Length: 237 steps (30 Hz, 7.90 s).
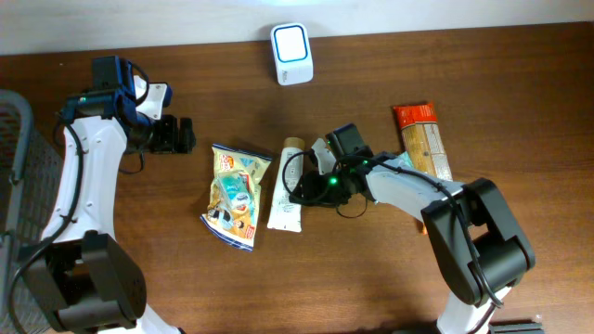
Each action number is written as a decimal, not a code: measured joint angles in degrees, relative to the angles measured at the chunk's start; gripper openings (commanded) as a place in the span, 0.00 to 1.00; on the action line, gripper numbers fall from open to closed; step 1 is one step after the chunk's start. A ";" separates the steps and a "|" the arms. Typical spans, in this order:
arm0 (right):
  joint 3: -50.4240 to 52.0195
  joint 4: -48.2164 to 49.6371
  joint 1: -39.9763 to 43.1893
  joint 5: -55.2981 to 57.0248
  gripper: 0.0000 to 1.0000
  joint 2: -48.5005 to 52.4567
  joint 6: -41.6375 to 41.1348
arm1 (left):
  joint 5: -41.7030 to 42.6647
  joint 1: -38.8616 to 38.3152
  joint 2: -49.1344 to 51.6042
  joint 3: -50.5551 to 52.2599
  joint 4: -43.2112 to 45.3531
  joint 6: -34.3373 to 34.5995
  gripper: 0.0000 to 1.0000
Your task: Scan the item barcode
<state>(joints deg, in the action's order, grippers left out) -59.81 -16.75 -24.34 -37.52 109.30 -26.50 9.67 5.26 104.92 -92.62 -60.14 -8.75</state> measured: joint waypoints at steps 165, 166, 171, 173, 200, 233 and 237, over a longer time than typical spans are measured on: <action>-45.31 -50.71 -0.39 3.82 0.31 24.50 55.65 | 0.00 0.00 0.00 0.17 -0.02 0.02 0.99; -43.69 -48.94 -0.39 2.49 0.30 24.50 55.67 | 0.00 0.00 0.00 0.17 0.00 0.00 0.99; -41.20 -45.70 -0.39 0.26 0.04 24.55 50.88 | 0.00 0.00 0.00 0.17 0.00 0.00 0.99; -41.20 -45.51 -0.39 -1.20 0.04 24.55 45.20 | 0.00 0.00 0.00 0.17 0.00 0.00 0.99; -64.13 -36.41 17.66 -15.56 0.04 14.80 22.67 | 0.00 0.00 0.00 0.17 0.07 0.00 0.99; -64.83 -44.17 1.42 31.52 0.04 8.74 33.48 | 0.00 0.00 0.00 0.17 0.02 0.00 0.99; -58.62 -59.28 1.70 28.52 0.04 10.58 27.78 | 0.00 0.00 0.00 0.17 -0.02 0.00 0.99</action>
<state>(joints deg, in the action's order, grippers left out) -118.43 -76.03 -22.63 -8.99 119.87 1.28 9.67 5.26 104.92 -92.44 -60.16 -8.75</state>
